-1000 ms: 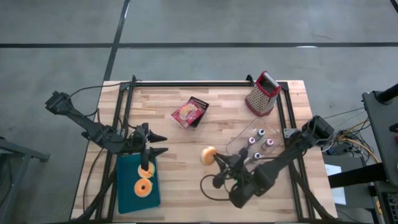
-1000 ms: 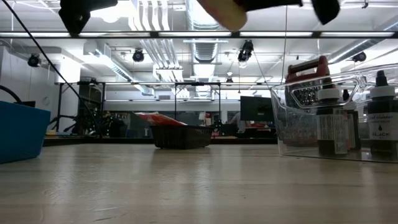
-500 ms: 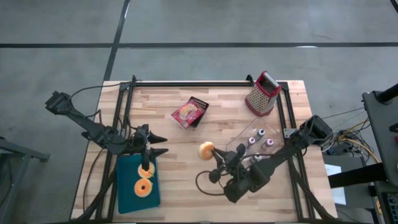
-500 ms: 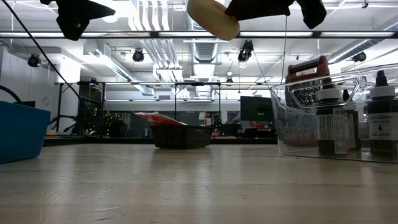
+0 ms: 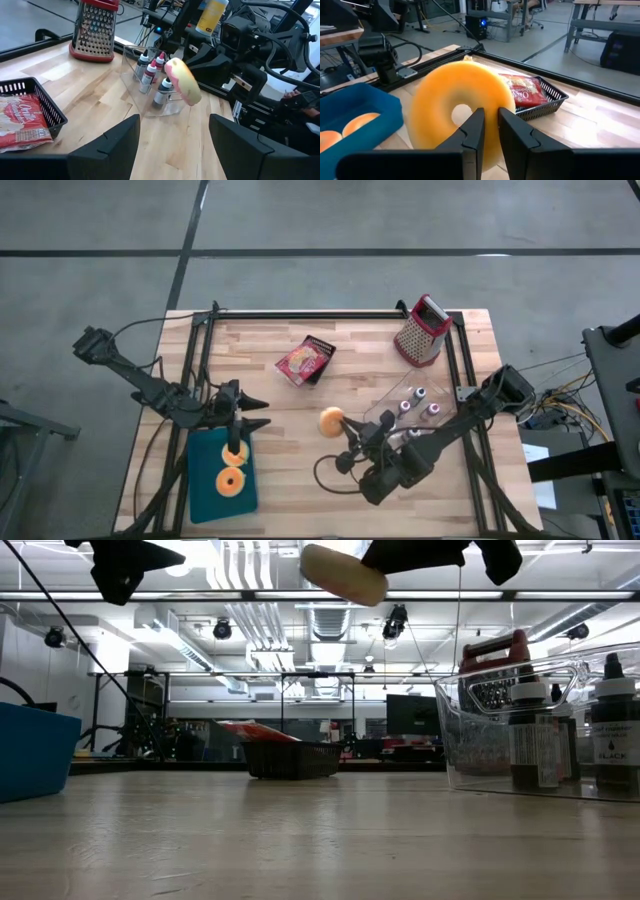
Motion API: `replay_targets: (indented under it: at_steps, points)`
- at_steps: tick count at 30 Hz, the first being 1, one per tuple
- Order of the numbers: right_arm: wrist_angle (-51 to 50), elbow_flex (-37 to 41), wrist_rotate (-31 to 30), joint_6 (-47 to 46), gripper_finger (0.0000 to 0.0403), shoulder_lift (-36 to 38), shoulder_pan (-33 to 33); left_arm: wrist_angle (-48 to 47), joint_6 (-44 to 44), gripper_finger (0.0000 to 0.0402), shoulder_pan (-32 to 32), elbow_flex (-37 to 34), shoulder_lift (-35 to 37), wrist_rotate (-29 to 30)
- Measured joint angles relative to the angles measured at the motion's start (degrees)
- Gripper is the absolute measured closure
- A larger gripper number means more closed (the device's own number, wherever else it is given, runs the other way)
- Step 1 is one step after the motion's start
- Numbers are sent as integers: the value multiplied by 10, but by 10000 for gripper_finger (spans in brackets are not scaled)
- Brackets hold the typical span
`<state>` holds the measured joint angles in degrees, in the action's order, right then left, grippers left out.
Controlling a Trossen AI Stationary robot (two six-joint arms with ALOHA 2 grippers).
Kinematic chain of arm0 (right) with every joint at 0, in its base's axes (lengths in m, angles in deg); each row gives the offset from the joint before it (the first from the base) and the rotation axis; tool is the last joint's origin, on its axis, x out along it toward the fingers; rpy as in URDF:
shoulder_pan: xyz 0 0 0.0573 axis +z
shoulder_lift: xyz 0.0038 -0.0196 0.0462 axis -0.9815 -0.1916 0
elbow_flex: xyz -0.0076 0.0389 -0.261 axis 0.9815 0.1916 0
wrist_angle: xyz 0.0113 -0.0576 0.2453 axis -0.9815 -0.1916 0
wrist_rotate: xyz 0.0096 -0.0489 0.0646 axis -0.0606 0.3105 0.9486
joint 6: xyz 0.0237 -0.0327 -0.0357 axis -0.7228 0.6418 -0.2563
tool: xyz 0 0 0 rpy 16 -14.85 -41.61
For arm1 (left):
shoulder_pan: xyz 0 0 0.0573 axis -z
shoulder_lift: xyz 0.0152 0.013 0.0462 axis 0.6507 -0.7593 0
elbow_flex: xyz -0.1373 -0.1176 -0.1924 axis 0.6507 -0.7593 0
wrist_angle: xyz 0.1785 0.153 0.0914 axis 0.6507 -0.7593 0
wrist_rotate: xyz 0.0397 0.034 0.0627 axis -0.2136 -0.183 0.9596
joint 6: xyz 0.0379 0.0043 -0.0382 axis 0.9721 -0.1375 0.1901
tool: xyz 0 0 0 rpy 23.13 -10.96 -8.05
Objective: Pick & Place Food Item
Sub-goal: Put the yellow donut into the blue bin
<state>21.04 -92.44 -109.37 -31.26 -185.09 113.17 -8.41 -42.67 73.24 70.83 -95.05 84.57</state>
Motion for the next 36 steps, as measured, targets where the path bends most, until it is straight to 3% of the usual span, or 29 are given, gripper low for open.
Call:
replay_targets:
  at_steps: [20, 23, 28, 36]
  points:
    - [1, 0, 5, -2, 355, 0, 0, 0, 0, 158, 0, 0, 0, 5]
    - [1, 0, 46, -2, 355, 0, 0, 0, 0, 158, 0, 0, 0, 5]
    - [-2, 0, 182, 25, 355, 0, -8, 0, 0, 158, 0, 0, 0, 5]
    - [-1, 0, 194, 29, 338, 0, -9, -1, 2, 158, 0, 0, 0, 5]
